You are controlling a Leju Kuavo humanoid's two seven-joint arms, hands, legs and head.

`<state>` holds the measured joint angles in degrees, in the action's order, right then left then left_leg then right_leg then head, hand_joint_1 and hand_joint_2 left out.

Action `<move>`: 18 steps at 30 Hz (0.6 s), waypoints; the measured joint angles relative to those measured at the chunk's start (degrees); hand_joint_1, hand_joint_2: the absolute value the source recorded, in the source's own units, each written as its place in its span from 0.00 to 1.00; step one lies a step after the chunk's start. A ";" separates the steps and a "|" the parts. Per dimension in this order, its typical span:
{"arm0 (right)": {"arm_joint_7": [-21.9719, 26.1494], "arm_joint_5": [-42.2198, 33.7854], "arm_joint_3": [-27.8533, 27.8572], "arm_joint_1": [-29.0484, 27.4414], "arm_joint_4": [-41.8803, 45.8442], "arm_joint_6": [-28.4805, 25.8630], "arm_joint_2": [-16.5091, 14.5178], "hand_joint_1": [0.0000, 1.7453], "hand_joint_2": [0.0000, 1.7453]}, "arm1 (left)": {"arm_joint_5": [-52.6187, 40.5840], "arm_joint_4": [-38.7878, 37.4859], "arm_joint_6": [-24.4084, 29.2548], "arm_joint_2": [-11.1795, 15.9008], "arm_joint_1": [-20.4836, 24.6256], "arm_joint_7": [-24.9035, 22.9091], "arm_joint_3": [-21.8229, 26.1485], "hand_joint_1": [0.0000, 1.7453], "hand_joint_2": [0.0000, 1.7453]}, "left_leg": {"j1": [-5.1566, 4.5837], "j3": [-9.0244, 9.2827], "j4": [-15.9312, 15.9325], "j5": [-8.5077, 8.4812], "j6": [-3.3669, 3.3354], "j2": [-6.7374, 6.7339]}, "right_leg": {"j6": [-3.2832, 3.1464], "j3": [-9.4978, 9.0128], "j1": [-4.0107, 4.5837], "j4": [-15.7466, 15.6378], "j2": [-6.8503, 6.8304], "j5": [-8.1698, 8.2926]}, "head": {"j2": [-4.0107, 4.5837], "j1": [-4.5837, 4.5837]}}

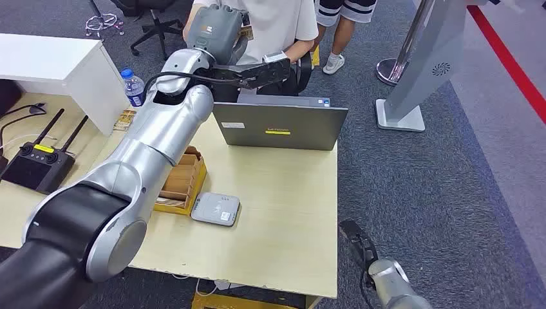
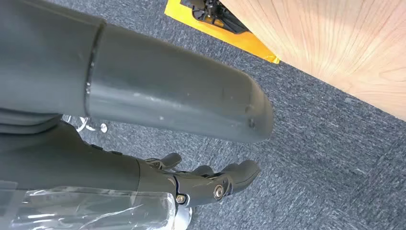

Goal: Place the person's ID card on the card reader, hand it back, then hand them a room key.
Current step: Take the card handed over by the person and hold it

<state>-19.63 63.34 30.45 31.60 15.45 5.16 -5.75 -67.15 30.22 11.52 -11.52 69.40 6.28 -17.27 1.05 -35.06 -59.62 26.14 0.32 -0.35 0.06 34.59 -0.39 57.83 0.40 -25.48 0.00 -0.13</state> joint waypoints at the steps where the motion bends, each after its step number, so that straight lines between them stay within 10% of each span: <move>1: 0.00 0.06 0.00 0.00 0.00 -0.01 0.00 0.00 0.00 | 0.27 0.14 0.42 0.00 -0.24 0.42 0.00 1.00 1.00 | 0.00 0.00 0.00 0.00 0.00 0.00 | 0.00 0.00 0.00 0.00 0.00 0.00 | 0.00 0.00; 7: 0.12 -0.78 0.03 -0.23 0.00 -0.43 0.03 0.00 0.00 | 3.67 6.53 4.73 0.26 -6.08 5.50 -0.46 1.00 1.00 | -0.01 0.00 0.01 0.01 0.00 0.01 | 0.02 0.00 -0.01 0.00 -0.01 -0.02 | 0.00 0.01; 18: 2.59 -4.12 0.71 -3.68 0.04 -2.05 2.77 0.00 0.00 | 10.31 38.10 12.17 8.67 -32.40 11.13 -10.37 1.00 1.00 | -0.01 -0.08 0.04 0.08 -0.02 0.08 | 0.03 0.03 -0.01 -0.03 -0.09 -0.16 | 0.00 -0.05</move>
<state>-17.03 59.23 31.16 27.92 15.50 3.10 -2.98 -56.83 68.31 23.69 -2.85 37.00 17.41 -27.63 1.05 -35.14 -59.58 26.23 0.30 -0.28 0.10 34.62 -0.40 57.80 0.31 -25.63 0.00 -0.18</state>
